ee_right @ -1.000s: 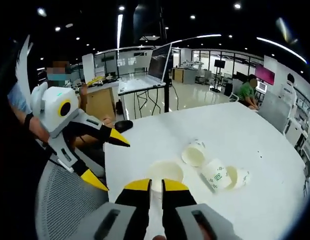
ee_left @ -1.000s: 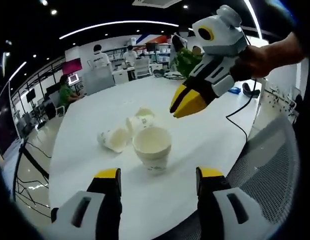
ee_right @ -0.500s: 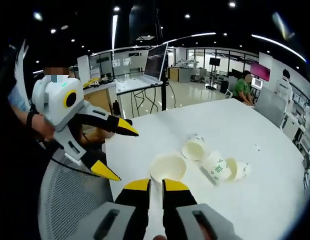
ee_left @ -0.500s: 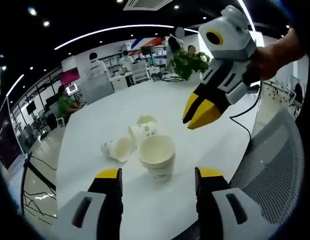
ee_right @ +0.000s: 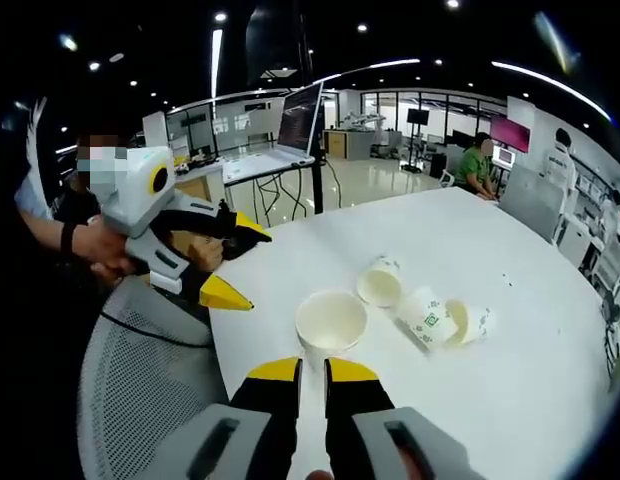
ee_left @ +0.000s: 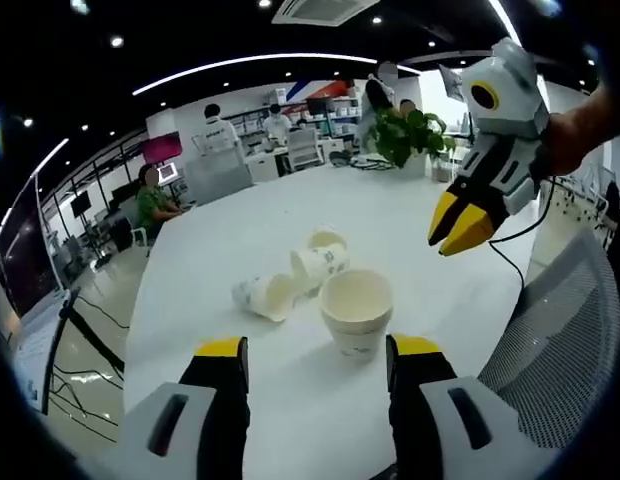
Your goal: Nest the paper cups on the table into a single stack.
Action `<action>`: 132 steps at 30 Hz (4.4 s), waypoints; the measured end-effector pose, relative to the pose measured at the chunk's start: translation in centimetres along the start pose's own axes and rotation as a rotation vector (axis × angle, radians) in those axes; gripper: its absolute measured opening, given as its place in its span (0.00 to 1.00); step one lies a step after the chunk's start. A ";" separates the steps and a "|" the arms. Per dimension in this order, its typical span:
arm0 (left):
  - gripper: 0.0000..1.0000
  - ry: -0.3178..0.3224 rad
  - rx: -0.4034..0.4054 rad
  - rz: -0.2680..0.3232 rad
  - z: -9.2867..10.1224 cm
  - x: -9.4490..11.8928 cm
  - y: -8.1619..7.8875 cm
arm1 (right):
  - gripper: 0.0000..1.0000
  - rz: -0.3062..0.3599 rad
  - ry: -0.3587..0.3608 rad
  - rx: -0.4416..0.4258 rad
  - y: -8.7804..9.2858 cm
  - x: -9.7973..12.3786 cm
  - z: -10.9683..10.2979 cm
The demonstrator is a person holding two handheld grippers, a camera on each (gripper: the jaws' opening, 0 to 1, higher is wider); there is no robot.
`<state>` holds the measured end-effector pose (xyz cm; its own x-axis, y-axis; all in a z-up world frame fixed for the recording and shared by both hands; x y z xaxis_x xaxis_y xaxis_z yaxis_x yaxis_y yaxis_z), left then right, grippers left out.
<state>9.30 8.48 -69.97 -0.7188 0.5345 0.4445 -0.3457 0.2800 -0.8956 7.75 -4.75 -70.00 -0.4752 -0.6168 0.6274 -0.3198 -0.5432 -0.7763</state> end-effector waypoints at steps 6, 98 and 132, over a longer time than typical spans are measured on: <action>0.54 -0.009 0.086 0.077 -0.7 0.6 -1.3 | 0.05 -0.008 0.012 -0.009 0.2 0.5 0.0; 0.60 0.035 0.200 0.060 0.8 -0.3 1.3 | 0.21 -0.320 0.344 0.290 -0.2 -15.7 20.4; 0.59 0.035 0.217 0.026 0.5 -0.8 2.4 | 0.10 -0.283 0.385 0.352 0.1 -14.8 23.2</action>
<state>8.72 8.33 -72.45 -0.7091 0.5677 0.4182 -0.4516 0.0899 -0.8877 33.73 -8.87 -78.01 -0.6951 -0.2055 0.6889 -0.2172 -0.8534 -0.4738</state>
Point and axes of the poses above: the point that each gripper's makers call its tool centre point, and the gripper's own axes: x roughly backward along the fingers, z roughly to its right, y roughly out of its underside, the point moved 1 cm from there along x, roughly backward along the fingers, and after that the axes turned 10 degrees about y, right-handed, at the moved point
